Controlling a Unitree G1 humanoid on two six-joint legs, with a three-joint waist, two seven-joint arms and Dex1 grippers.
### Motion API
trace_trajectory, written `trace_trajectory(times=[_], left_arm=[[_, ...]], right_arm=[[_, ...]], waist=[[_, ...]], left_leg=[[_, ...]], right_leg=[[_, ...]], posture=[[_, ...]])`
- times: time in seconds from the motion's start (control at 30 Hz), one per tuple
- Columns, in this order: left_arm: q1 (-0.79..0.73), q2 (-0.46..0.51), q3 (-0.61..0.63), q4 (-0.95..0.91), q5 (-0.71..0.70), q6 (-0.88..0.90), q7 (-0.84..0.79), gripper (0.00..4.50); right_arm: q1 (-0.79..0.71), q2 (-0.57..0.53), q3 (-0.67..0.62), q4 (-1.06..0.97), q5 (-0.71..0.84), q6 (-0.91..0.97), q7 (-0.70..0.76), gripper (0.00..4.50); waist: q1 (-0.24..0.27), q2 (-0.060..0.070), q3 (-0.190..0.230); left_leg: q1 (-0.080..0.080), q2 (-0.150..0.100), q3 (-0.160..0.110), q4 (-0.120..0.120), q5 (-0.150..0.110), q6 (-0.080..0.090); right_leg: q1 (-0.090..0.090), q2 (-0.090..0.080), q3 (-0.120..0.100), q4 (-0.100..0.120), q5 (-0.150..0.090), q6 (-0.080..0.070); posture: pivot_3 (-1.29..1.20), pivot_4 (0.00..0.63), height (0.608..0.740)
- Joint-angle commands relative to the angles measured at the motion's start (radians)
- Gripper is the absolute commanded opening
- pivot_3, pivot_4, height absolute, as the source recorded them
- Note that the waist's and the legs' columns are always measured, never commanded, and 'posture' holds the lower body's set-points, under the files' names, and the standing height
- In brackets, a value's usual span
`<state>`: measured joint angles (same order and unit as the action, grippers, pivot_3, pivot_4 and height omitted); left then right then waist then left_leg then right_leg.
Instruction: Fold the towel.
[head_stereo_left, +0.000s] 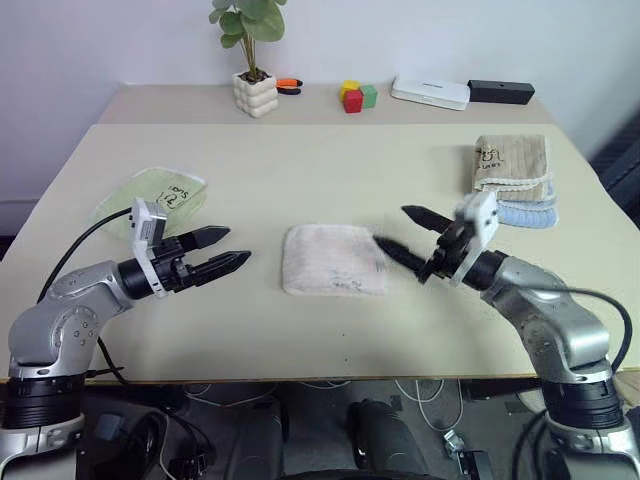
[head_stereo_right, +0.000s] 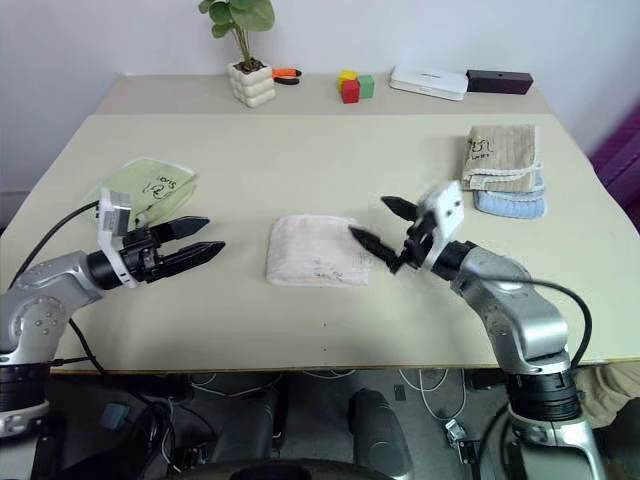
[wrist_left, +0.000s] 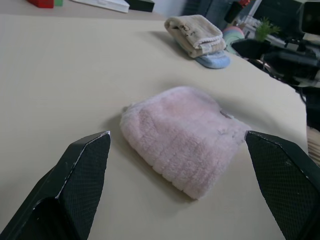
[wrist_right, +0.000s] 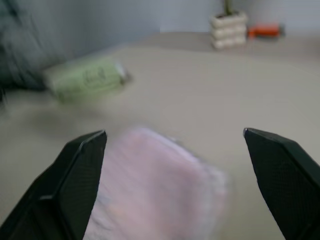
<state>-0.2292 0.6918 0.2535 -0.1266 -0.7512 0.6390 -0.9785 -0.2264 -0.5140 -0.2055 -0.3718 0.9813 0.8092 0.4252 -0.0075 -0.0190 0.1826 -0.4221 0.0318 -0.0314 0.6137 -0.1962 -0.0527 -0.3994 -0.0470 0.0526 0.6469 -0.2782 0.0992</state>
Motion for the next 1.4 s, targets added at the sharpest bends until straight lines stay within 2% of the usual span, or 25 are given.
trace_trajectory(times=[0.03, 0.13, 0.2, 0.27, 0.37, 0.43, 0.5, 0.63, 0.7, 0.93, 1.2, 1.4], left_arm=[[0.009, -0.008, 0.029, -0.035, -0.022, -0.009, 0.006, 4.4], [0.02, -0.018, 0.032, -0.045, -0.029, -0.006, 0.016, 4.4], [0.015, -0.045, 0.038, -0.055, -0.059, 0.029, 0.063, 4.4], [0.001, -0.084, 0.071, -0.062, -0.185, 0.153, 0.15, 4.4], [0.008, -0.113, 0.091, -0.064, -0.276, 0.262, 0.229, 4.4], [-0.004, -0.142, 0.117, 0.007, -0.361, 0.377, 0.335, 4.4], [-0.06, -0.23, 0.186, 0.133, -0.545, 0.462, 0.543, 4.4], [-0.073, -0.224, 0.116, 0.066, -0.402, 0.425, 0.554, 4.4], [-0.116, -0.253, 0.138, 0.118, -0.445, 0.472, 0.658, 4.4], [-0.169, -0.299, 0.105, 0.128, -0.485, 0.592, 0.756, 4.4], [-0.218, -0.334, 0.127, 0.239, -0.525, 0.681, 0.777, 4.4], [-0.273, -0.361, 0.118, 0.361, -0.487, 0.685, 0.746, 4.4]], right_arm=[[0.067, -0.03, -0.112, 0.02, 0.416, 0.219, -0.288, 4.43], [0.05, -0.068, -0.101, -0.035, 0.367, 0.213, -0.272, 4.43], [-0.004, -0.039, -0.11, -0.012, 0.387, 0.178, -0.325, 4.43], [-0.046, -0.014, -0.116, 0.01, 0.412, 0.163, -0.363, 4.43], [-0.075, -0.009, -0.128, 0.021, 0.487, 0.163, -0.378, 4.43], [-0.088, -0.025, -0.132, 0.027, 0.505, 0.161, -0.366, 4.43], [-0.115, -0.04, -0.15, 0.063, 0.608, 0.163, -0.381, 4.43], [-0.133, -0.06, -0.13, 0.049, 0.6, 0.157, -0.372, 4.43], [-0.122, -0.049, -0.116, 0.031, 0.6, 0.146, -0.375, 4.43], [-0.112, -0.03, -0.084, 0.009, 0.564, 0.11, -0.37, 4.43], [-0.102, -0.015, -0.072, -0.012, 0.538, 0.074, -0.37, 4.43], [-0.096, -0.014, -0.059, -0.029, 0.516, 0.061, -0.359, 4.43]], waist=[[-0.001, 0.0, 0.0], [-0.01, 0.001, 0.0], [-0.014, 0.0, 0.0], [-0.013, 0.0, 0.0], [-0.008, 0.0, 0.0], [-0.006, 0.0, 0.0], [-0.005, 0.0, 0.0], [-0.008, -0.003, 0.001], [-0.006, -0.003, 0.001], [-0.007, -0.003, 0.001], [-0.006, -0.003, 0.001], [-0.005, -0.003, 0.001]], left_leg=[[0.0, 0.0, 0.0, 0.0, 0.0, 0.0], [-0.002, -0.001, 0.003, 0.001, 0.0, 0.0], [-0.002, 0.0, 0.004, 0.001, 0.0, 0.0], [-0.002, 0.0, 0.004, 0.001, 0.0, 0.0], [-0.003, 0.0, 0.002, 0.001, 0.0, 0.0], [-0.004, 0.0, 0.002, 0.001, 0.0, 0.001], [-0.004, -0.001, 0.002, 0.001, 0.0, 0.001], [-0.004, -0.001, 0.002, 0.004, 0.0, 0.001], [-0.004, -0.001, 0.002, 0.003, 0.0, 0.001], [-0.004, -0.001, 0.002, 0.002, 0.0, 0.001], [-0.004, -0.001, 0.002, 0.002, 0.0, 0.001], [-0.004, -0.002, 0.002, 0.003, 0.0, 0.001]], right_leg=[[0.0, -0.001, 0.0, 0.0, 0.0, 0.0], [-0.002, -0.002, 0.002, -0.001, 0.0, 0.0], [-0.004, 0.0, 0.003, -0.001, 0.0, 0.0], [-0.005, 0.002, 0.003, 0.0, 0.0, 0.0], [-0.005, 0.003, 0.002, 0.001, 0.0, 0.002], [-0.005, 0.003, 0.002, 0.001, 0.001, 0.005], [-0.005, 0.003, 0.002, 0.001, 0.001, 0.005], [-0.005, 0.003, 0.002, 0.002, 0.001, 0.005], [-0.005, 0.003, 0.002, 0.002, 0.001, 0.005], [-0.005, 0.003, 0.002, 0.002, 0.001, 0.005], [-0.005, 0.003, 0.002, 0.002, 0.001, 0.005], [-0.005, 0.003, 0.002, 0.002, 0.001, 0.005]], posture=[[0.0, 0.15, 0.74], [0.0, 0.15, 0.74], [0.0, 0.15, 0.74], [0.0, 0.15, 0.74], [0.0, 0.15, 0.74], [0.0, 0.15, 0.74], [0.0, 0.15, 0.74], [0.0, 0.15, 0.74], [0.0, 0.15, 0.74], [0.0, 0.15, 0.74], [0.0, 0.15, 0.74], [0.0, 0.15, 0.74]])
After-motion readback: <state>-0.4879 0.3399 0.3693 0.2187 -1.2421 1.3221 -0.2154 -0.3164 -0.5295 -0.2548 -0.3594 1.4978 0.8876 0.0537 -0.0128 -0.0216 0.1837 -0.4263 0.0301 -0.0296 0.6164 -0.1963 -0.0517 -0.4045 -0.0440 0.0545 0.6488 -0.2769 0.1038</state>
